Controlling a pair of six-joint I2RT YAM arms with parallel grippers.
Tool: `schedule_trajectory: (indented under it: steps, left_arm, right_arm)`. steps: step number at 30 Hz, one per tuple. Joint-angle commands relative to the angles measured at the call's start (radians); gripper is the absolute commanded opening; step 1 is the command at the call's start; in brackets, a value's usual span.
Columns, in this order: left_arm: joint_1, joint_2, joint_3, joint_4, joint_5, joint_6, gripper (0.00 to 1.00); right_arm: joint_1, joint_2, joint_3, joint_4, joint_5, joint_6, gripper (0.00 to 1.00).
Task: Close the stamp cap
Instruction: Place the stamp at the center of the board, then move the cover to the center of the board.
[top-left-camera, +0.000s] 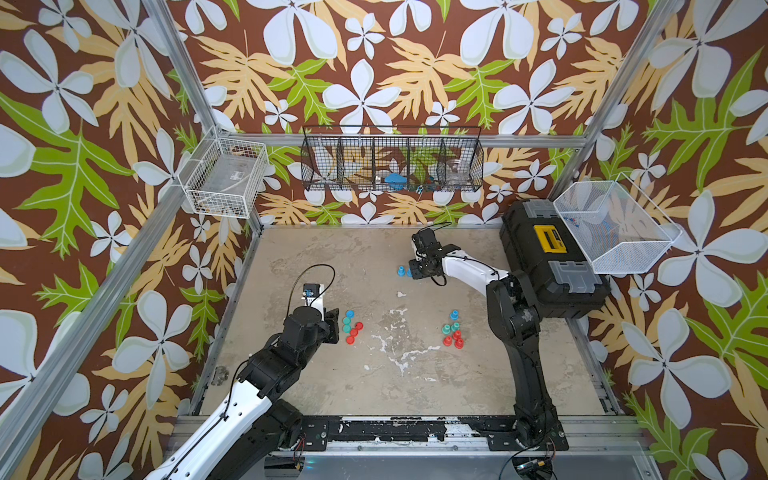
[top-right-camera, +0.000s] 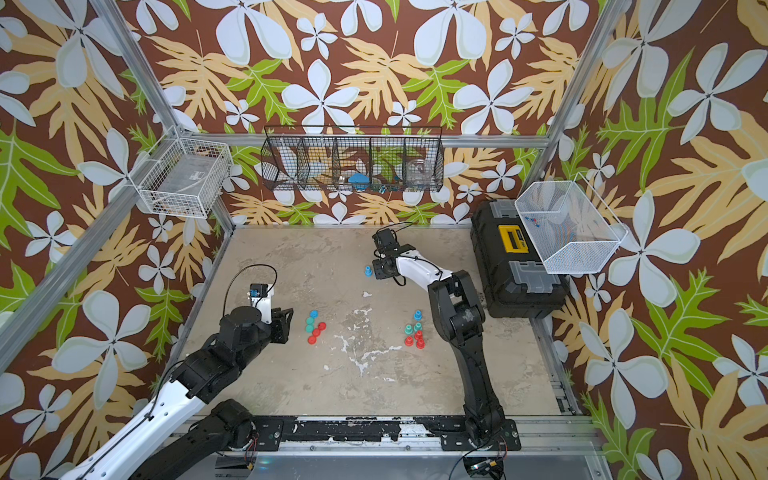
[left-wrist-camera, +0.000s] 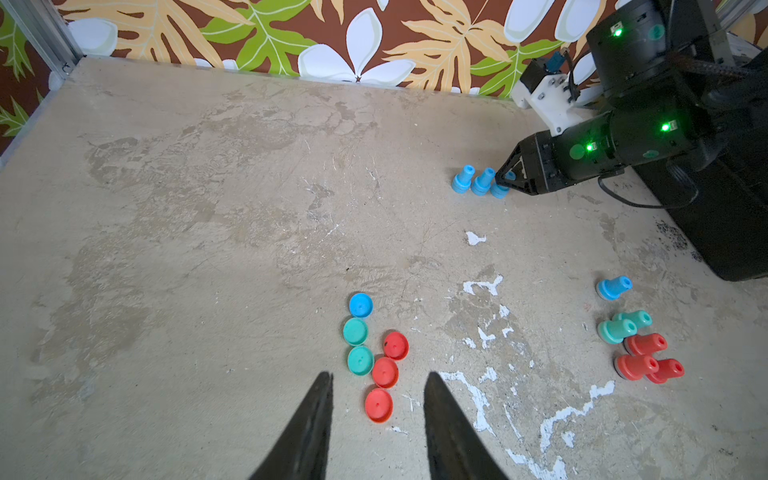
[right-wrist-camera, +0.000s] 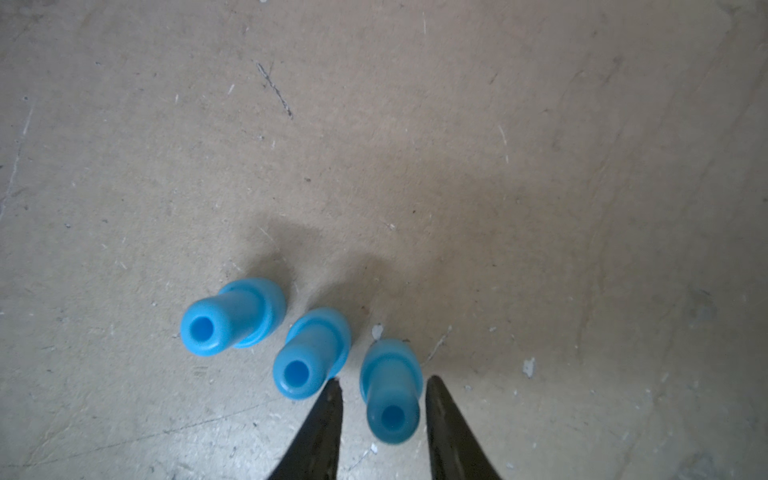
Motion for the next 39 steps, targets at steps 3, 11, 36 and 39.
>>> schedule_trajectory:
  steps: [3,11,36,39]
  left_arm:
    - [0.002,-0.002,0.001,0.004,-0.013,-0.008,0.39]
    - [0.001,0.000,0.001,0.004,-0.015,-0.010,0.39]
    - [0.002,0.194,0.059,0.037,0.077,-0.121,0.40]
    - [0.001,0.269,0.053,0.083,0.112,-0.165,0.40]
  right_arm:
    - [-0.001,-0.034,0.009,-0.019,-0.007,-0.001,0.38]
    - [0.016,-0.181,-0.063,-0.030,-0.023,0.001,0.39]
    - [0.106,-1.338,-0.978,0.026,-0.006,0.056,0.41]
    - [0.106,-1.409,-1.029,0.022,-0.001,0.061,0.43]
